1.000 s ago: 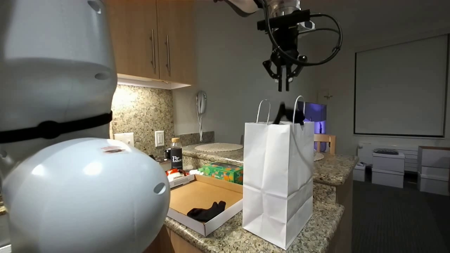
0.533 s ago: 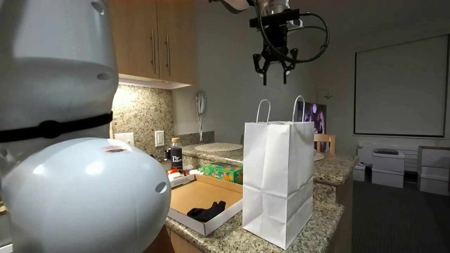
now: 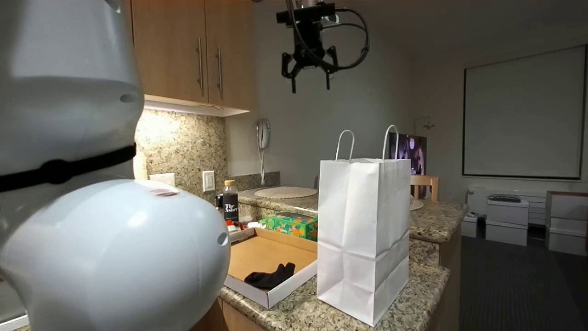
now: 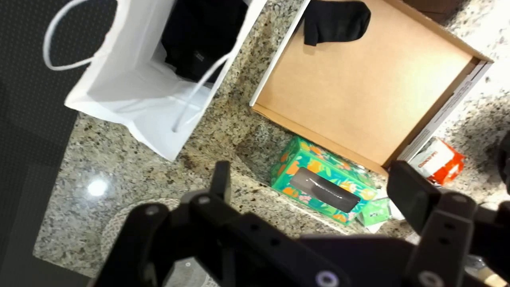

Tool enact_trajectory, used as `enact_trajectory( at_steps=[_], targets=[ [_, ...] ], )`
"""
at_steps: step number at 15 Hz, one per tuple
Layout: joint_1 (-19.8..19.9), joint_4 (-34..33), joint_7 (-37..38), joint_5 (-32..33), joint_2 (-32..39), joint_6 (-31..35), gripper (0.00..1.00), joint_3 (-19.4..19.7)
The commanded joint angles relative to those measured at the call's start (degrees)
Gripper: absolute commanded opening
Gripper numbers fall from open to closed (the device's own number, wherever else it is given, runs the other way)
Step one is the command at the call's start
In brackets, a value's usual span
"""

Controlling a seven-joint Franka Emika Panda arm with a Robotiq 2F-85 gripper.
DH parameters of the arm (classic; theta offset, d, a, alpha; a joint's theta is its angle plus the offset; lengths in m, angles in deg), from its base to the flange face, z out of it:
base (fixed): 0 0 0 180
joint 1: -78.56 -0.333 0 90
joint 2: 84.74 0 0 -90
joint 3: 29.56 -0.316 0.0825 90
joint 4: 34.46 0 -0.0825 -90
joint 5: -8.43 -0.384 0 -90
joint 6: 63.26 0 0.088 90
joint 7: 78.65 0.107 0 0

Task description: Put the socks in the bag

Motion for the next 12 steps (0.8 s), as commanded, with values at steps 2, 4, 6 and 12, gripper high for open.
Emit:
enact_trajectory(
  at_steps=[2, 4, 6, 12],
  targets=[
    [-2.44, 9.11, 5.63, -0.41, -3.29, 3.39, 1.0, -3.61],
    [-2.96, 13.25, 8.27, -1.7, -3.08, 4.83, 1.0, -4.22],
    [-3.04, 20.66, 10.06, -5.82, -4.02, 9.8, 1.0, -3.62],
    [-2.86, 41.04, 16.62, -18.57, -2.17, 33.3, 1.0, -3.41]
  ],
)
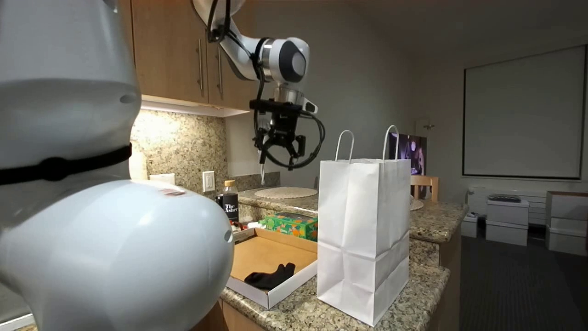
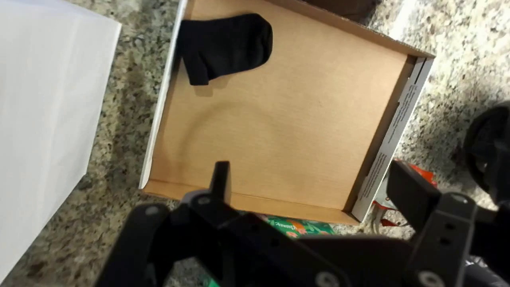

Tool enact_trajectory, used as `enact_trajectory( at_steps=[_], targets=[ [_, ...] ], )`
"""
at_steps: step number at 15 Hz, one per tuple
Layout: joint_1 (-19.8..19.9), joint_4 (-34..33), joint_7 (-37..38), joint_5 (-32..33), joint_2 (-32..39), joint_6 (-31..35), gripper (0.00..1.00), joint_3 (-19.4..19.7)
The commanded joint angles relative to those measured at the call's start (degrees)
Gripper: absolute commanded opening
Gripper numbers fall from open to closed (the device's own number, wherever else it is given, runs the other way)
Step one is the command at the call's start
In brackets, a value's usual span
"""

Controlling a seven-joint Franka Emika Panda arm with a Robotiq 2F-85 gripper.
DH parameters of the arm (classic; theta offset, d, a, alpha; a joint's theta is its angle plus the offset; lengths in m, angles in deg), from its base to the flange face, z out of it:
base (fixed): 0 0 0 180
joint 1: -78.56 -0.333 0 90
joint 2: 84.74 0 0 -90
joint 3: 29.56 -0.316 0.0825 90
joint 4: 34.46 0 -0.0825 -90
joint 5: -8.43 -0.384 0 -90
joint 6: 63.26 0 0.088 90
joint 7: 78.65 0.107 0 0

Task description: Put the socks in the bag

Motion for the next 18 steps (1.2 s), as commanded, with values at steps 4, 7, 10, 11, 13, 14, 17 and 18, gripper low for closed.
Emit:
enact_trajectory(
  at_steps=[4, 7, 10, 11, 13, 14, 17, 18],
  targets=[
    [-0.19, 17.72, 13.2, -4.0, 2.77, 26.02, 1.0, -2.07],
    [-0.75, 20.48, 19.78, -1.6, 7.01, 33.07, 1.0, -3.78],
    [-1.25, 21.0, 25.8, 1.99, 10.91, 35.59, 1.0, -4.62],
    [-1.52, 20.99, 27.91, 3.52, 11.83, 35.76, 1.0, -4.51],
    [-1.72, 21.26, 32.55, 7.24, 13.08, 35.69, 1.0, -3.95],
    [-1.72, 21.38, 35.01, 9.21, 13.31, 35.02, 1.0, -3.52],
    [-1.92, 21.04, 38.44, 11.64, 14.64, 32.76, 1.0, -2.85],
    [-2.06, 20.89, 38.95, 12.07, 15.28, 31.96, 1.0, -2.79]
  ],
)
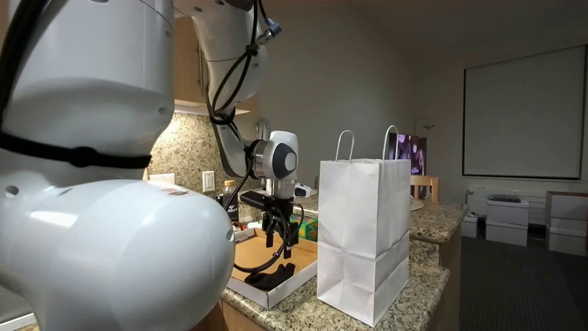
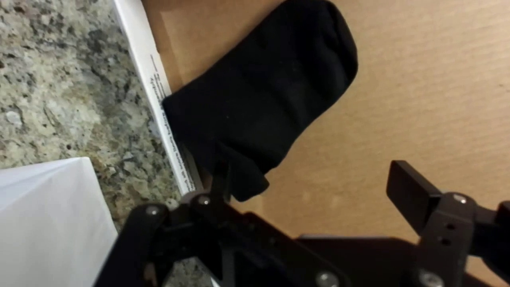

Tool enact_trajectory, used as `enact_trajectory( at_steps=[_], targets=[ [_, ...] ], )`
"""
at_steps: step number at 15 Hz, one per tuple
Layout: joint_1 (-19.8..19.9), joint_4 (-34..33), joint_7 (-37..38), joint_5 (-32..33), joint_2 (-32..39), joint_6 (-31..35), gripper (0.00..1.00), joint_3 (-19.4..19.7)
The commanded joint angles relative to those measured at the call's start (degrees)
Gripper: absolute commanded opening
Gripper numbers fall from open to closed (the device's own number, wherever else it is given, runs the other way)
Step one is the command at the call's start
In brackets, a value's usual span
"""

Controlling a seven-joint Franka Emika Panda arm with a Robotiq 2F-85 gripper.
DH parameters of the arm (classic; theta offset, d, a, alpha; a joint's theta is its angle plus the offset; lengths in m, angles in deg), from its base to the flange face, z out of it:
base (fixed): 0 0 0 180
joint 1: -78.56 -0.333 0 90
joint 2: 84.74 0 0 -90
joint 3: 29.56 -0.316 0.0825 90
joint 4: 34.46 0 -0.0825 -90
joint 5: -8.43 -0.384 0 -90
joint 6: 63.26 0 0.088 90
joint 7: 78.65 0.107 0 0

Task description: Put the socks in the bag

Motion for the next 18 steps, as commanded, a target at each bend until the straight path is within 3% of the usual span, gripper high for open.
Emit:
enact_trajectory(
  at_steps=[1, 7, 8, 10, 18],
  targets=[
    [-1.08, 0.33, 3.73, 2.7, 1.44, -2.42, 1.0, 0.81],
    [-2.56, 0.26, 3.44, 2.53, 5.12, -2.97, 1.0, 1.22],
    [-2.79, 0.2, 3.52, 2.5, 5.44, -2.88, 0.75, 1.38],
    [-3.27, -0.01, 3.67, 2.65, 5.94, -3.21, 0.68, 1.75],
    [-3.65, -0.76, 3.39, 2.47, 6.62, -4.46, 0.15, 2.46]
  ],
)
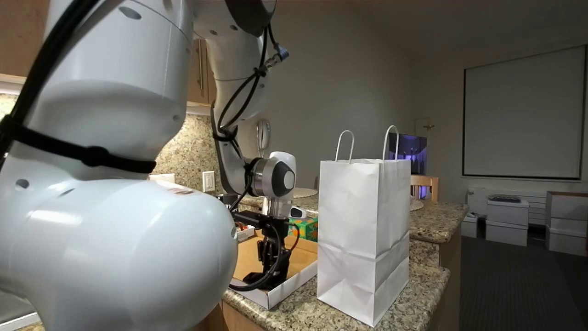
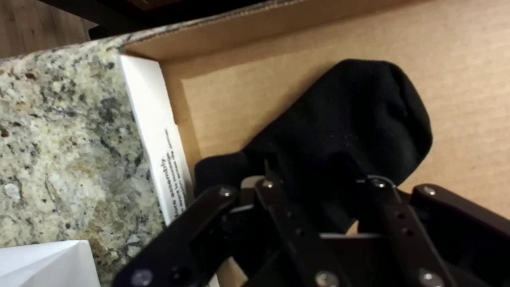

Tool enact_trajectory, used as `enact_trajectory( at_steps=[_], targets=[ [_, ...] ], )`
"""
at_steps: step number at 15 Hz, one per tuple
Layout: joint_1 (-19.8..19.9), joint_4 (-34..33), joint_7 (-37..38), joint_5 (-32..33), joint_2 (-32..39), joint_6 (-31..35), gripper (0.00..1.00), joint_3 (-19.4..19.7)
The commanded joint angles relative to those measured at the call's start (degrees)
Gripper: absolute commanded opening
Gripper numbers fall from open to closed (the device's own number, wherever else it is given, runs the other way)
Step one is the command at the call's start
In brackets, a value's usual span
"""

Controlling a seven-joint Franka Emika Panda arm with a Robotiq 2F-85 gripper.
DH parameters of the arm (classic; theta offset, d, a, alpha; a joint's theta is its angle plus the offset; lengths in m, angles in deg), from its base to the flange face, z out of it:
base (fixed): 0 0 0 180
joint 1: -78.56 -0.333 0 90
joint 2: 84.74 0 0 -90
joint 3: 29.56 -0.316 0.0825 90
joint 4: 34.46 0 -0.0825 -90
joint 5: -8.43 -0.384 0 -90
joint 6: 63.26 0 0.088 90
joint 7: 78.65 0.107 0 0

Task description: Put the socks in the bag

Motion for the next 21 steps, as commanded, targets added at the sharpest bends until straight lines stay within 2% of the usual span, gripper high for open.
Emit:
enact_trajectory(
  at_steps=[1, 5, 10, 15, 21],
  targets=[
    [-0.88, -0.67, 2.22, 1.49, 0.19, -1.6, 0.09, 0.77],
    [-0.76, -1.02, 2.1, 1.4, 0.04, -2.26, 0.01, 0.96],
    [-0.57, -1.25, 1.67, 1.06, -1.77, -2.3, 0.04, 0.99],
    [-0.66, -0.99, 2.81, 5.67, -10.77, -1.32, 0.04, 0.87],
    [1.22, -4.18, -0.23, 8.1, -24.82, -6.4, 0.05, -1.75]
  ],
)
